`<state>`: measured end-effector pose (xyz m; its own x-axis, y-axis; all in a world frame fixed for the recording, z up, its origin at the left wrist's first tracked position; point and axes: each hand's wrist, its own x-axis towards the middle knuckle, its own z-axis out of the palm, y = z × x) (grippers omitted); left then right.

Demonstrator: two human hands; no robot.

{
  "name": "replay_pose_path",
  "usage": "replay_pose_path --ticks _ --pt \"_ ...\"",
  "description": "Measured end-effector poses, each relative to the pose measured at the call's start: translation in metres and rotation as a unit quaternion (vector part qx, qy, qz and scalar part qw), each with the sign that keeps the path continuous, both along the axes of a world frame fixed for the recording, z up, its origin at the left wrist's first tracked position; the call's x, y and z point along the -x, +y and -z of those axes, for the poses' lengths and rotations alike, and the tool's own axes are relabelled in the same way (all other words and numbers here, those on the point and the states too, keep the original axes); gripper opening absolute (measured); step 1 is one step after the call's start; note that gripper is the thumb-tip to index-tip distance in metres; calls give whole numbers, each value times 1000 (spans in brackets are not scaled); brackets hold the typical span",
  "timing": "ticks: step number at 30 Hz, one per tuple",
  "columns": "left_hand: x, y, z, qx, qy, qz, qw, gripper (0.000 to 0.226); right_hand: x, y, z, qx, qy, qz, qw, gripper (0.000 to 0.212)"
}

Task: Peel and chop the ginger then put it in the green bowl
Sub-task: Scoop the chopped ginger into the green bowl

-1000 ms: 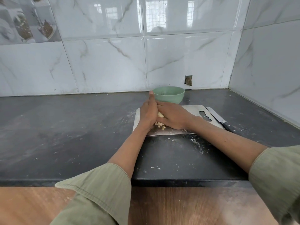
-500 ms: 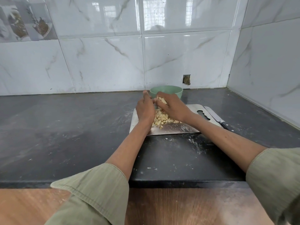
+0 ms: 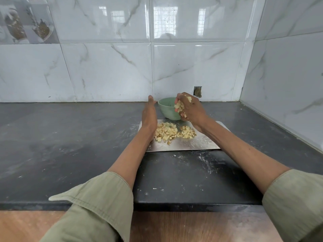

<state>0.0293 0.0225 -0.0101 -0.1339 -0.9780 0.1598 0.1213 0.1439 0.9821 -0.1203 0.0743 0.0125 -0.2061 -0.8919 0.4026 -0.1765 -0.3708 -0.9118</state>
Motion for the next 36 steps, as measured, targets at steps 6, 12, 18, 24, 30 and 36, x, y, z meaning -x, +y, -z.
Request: replay_pose_path --ticks 6,12,18,24,30,36 --pt "3 2 -2 -18 32 17 999 69 4 -2 -1 -20 -57 -20 998 31" --pt "13 -1 5 25 18 31 999 59 17 -18 -27 -57 -293 -37 954 27" --pt "14 -4 8 25 28 24 999 62 26 -66 -53 -98 -248 21 964 29" --pt "14 -2 7 -1 29 13 999 62 12 -110 -53 -152 276 163 935 39" --pt "16 -9 11 3 18 25 1000 67 2 -103 -52 -198 416 194 866 29" --pt "17 -10 9 -3 30 24 999 70 5 -103 -46 -141 373 199 895 12"
